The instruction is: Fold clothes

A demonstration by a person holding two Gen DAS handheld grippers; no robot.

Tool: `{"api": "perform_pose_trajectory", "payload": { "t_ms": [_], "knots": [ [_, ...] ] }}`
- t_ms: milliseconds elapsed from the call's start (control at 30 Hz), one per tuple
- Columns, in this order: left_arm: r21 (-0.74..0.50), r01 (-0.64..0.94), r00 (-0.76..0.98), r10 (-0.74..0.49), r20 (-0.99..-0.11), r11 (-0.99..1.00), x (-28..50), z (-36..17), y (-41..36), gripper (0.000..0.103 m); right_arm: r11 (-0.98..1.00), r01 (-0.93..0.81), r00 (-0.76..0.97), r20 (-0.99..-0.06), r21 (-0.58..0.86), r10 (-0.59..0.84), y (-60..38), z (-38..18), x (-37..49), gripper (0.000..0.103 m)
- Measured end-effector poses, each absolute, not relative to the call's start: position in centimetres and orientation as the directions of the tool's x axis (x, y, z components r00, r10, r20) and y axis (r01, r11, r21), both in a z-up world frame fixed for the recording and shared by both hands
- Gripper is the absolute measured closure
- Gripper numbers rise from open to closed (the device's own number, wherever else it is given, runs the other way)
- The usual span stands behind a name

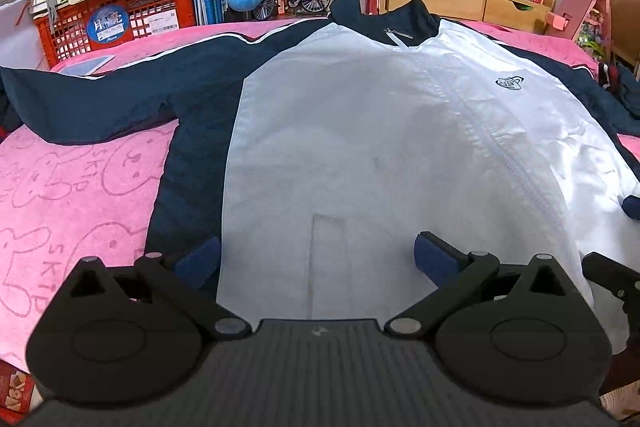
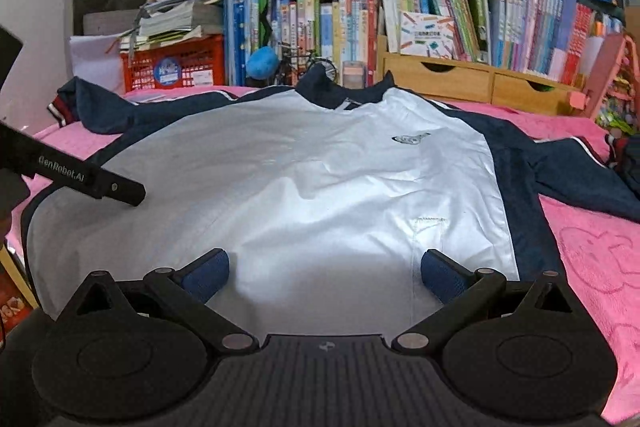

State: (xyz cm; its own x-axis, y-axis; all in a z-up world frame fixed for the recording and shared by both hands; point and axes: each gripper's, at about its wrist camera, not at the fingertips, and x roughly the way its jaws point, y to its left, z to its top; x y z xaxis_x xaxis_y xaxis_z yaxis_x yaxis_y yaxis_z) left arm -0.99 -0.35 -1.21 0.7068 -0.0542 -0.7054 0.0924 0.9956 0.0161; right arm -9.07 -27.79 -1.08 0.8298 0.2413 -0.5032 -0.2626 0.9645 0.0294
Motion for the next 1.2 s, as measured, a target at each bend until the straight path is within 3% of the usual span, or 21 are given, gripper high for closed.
{"api": "perform_pose_trajectory", "payload": {
  "t_ms": [267,367,533,667,800,867,967,1100,1133,1167,1200],
  "knots": [
    [0.016,0.098,0.711,-0.059,-0.7,0.995,-1.1,-1.3,-0.4,0.0,0.945,-0.327,0.838,-0.456,0.021,0.3,-25.8,-0.8,-9.5,0.0],
    [0.014,0.114,0.711,-0.072,-0.7,0.993,-1.2,-1.3,-0.2,0.0,0.964,-0.255,0.865,-0.463,-0.075,0.193,-27.0,-1.6,-9.0,0.0],
    [0.013,0.131,0.719,-0.086,-0.689,0.991,-1.4,-1.4,0.1,0.0,0.986,0.159,0.832,-0.543,0.041,-0.112,-38.2,-1.8,-5.3,0.001],
    [0.012,0.125,0.717,-0.082,-0.692,0.992,-1.3,-1.2,-0.1,0.0,0.971,0.24,0.872,-0.441,0.003,-0.214,-42.0,0.9,-4.8,0.0],
    [0.013,0.125,0.715,-0.082,-0.695,0.992,-1.3,-1.1,-0.1,0.0,0.943,0.29,0.881,-0.34,-0.162,-0.329,-42.5,2.0,-0.9,0.0],
    [0.012,0.124,0.713,-0.08,-0.697,0.992,-1.2,-0.9,-0.1,0.0,0.919,0.311,0.858,-0.344,-0.243,-0.381,-43.0,1.7,3.0,0.001],
    [0.012,0.12,0.709,-0.077,-0.701,0.993,-1.1,-0.8,-0.1,0.0,0.883,0.32,0.812,-0.382,-0.342,-0.442,-44.1,0.9,9.8,0.008],
    [0.013,0.106,0.704,-0.066,-0.707,0.994,-0.9,-0.7,-0.3,0.0,0.828,0.304,0.701,-0.478,-0.471,-0.529,-47.3,-2.1,18.1,0.007],
    [0.013,0.104,0.701,-0.064,-0.711,0.995,-0.9,-0.7,-0.3,0.0,0.811,0.315,0.667,-0.493,-0.493,-0.558,-48.2,-2.9,19.7,0.011],
    [0.013,0.102,0.697,-0.062,-0.715,0.995,-0.8,-0.6,-0.4,0.0,0.802,0.338,0.664,-0.48,-0.492,-0.574,-49.0,-3.0,20.3,0.027],
    [0.012,0.099,0.693,-0.06,-0.719,0.995,-0.7,-0.6,-0.4,0.0,0.77,0.385,0.654,-0.438,-0.509,-0.617,-49.4,-2.2,20.4,0.089]
  ]
}}
